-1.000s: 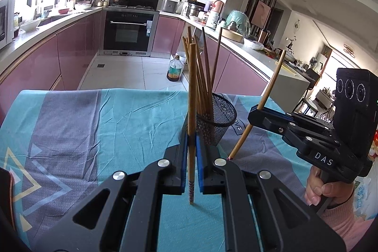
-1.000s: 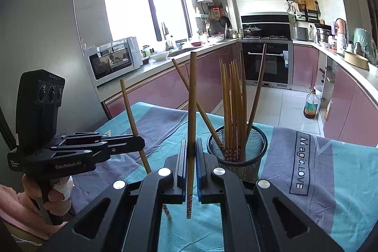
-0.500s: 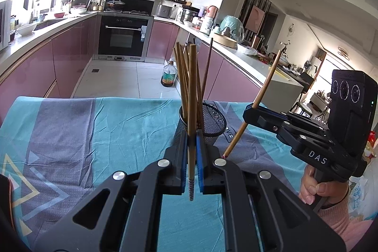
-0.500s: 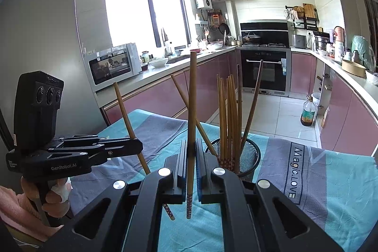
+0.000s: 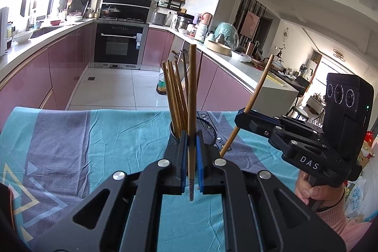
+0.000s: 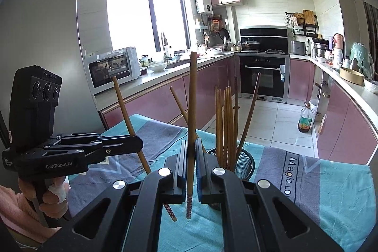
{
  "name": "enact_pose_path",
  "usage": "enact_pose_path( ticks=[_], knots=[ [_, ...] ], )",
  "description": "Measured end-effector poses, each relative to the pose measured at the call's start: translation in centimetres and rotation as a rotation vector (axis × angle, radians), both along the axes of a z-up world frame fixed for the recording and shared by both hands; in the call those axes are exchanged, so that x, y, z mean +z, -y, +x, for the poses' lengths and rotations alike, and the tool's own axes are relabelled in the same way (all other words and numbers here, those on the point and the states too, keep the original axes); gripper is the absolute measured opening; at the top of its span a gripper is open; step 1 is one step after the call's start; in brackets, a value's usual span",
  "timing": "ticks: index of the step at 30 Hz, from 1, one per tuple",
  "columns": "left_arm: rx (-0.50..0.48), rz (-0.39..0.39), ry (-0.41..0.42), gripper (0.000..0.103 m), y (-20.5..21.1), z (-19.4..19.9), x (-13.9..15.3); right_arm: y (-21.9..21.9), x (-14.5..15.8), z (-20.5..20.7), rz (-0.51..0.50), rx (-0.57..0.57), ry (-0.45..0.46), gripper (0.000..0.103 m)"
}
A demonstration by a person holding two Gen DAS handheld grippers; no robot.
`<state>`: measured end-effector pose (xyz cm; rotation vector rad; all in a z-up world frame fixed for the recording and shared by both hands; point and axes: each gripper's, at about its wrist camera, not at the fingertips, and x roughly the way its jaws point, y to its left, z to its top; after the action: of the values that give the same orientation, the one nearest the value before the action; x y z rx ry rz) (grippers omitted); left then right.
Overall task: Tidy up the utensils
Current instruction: 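Lower the right gripper's chopstick into the mesh cup while the left gripper inserts its own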
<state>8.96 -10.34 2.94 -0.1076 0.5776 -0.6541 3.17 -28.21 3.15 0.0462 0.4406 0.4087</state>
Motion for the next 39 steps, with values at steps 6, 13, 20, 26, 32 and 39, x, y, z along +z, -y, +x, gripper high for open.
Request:
enact_pose_path(
  ticks=[6,13,20,26,32,39],
  knots=[
    [-0.004,-0.013,0.031,0.008,0.5,0.0,1.0,0.0,0.8,0.2,-0.007,-0.003,0.021,0.005],
    [0.001,-0.029,0.057,0.008,0.9,0.1,2.3,0.3,1.8,0.4,-0.016,-0.015,0.047,0.005],
    [0.003,-0.052,0.084,0.008,0.9,0.4,3.2,0.5,2.7,0.7,-0.033,-0.025,0.07,0.005],
    [0.009,-0.06,0.094,0.008,1.1,0.6,3.6,0.7,3.4,1.2,-0.042,-0.034,0.085,0.005],
    [0.019,-0.065,0.1,0.008,1.5,0.8,3.9,0.7,3.8,1.8,-0.044,-0.041,0.097,0.005],
    [0.035,-0.081,0.106,0.008,1.8,1.1,3.8,1.0,3.8,2.4,-0.044,-0.051,0.1,0.005]
  ],
)
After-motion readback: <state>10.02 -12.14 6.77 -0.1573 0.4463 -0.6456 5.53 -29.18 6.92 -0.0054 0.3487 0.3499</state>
